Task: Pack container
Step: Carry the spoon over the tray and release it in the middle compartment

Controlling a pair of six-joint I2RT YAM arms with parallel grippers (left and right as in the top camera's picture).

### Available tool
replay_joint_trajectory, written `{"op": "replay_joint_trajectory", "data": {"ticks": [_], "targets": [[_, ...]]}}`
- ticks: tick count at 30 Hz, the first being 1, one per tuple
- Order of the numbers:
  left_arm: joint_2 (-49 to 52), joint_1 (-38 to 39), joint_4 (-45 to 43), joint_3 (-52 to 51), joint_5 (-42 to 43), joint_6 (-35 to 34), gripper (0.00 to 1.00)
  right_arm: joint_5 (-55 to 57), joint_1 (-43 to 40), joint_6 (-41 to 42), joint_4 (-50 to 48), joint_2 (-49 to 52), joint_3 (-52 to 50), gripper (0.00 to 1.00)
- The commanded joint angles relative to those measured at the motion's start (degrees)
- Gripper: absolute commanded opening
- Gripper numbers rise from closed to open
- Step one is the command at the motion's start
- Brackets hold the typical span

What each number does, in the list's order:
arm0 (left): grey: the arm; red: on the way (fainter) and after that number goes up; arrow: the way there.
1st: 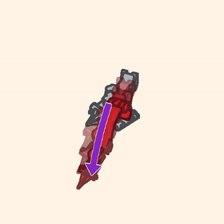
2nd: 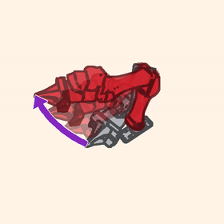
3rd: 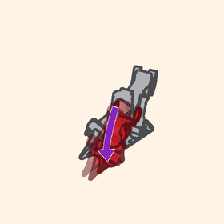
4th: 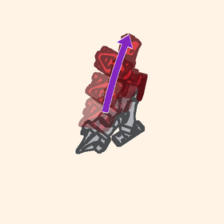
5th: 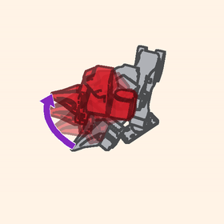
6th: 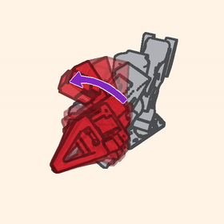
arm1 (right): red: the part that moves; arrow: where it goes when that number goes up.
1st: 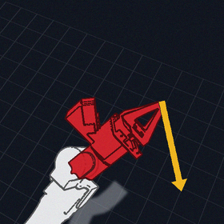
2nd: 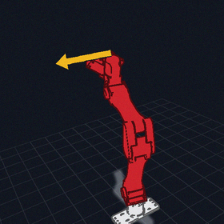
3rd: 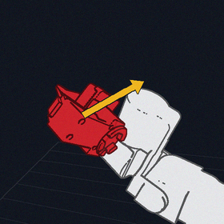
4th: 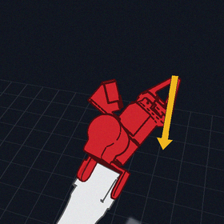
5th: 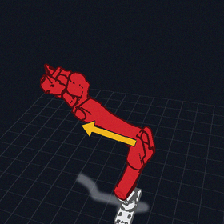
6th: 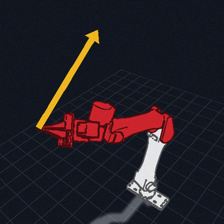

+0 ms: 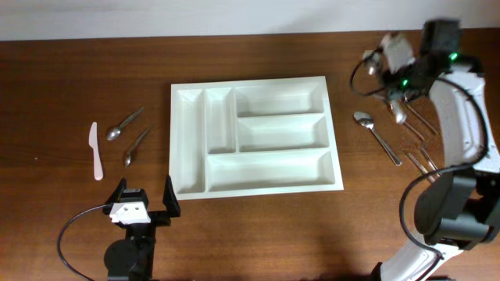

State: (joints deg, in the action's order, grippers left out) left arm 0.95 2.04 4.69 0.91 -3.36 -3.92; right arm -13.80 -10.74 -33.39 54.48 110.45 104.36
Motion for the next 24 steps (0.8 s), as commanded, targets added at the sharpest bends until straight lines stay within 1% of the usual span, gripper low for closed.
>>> {"op": "replay_joint_trajectory", "data": {"ticks": [1, 4, 5, 8, 11, 13, 18, 19, 24], "targets": [[-0.17, -0.39, -0.07, -0.33, 0.63, 0.13, 0.99, -4.83, 4.13, -7.32, 2.54, -0.70, 3.74, 0.04], [-0.17, -0.39, -0.07, -0.33, 0.63, 0.11, 0.99, -7.26, 8.96, -14.19, 5.38, -0.57, 3.69, 0.04], [-0.17, -0.39, -0.07, -0.33, 0.63, 0.13, 0.99, -7.23, 12.20, -18.32, 7.58, -0.33, 3.63, 0.04], [-0.17, -0.39, -0.09, -0.33, 0.61, 0.11, 0.99, -7.23, 17.46, -26.60, 11.91, 0.26, 3.54, 0.04], [-0.17, -0.39, -0.07, -0.33, 0.61, 0.13, 0.99, -7.23, 22.82, -32.59, 15.41, 1.31, 3.54, 0.04], [-0.17, -0.39, -0.07, -0.33, 0.63, 0.13, 0.99, -7.19, 26.18, -32.87, 16.61, 4.26, 3.54, 0.04], [-0.17, -0.39, -0.07, -0.33, 0.63, 0.13, 0.99, -7.21, 26.58, -32.85, 17.14, 10.82, 3.52, 0.04], [-0.17, -0.39, -0.07, -0.33, 0.61, 0.11, 0.99, -7.23, 26.58, -32.85, 16.85, 13.64, 3.52, 0.04], [-0.17, -0.39, -0.07, -0.33, 0.63, 0.13, 0.99, -7.43, 26.58, -32.33, 15.89, 15.67, 3.52, 0.04]]}}
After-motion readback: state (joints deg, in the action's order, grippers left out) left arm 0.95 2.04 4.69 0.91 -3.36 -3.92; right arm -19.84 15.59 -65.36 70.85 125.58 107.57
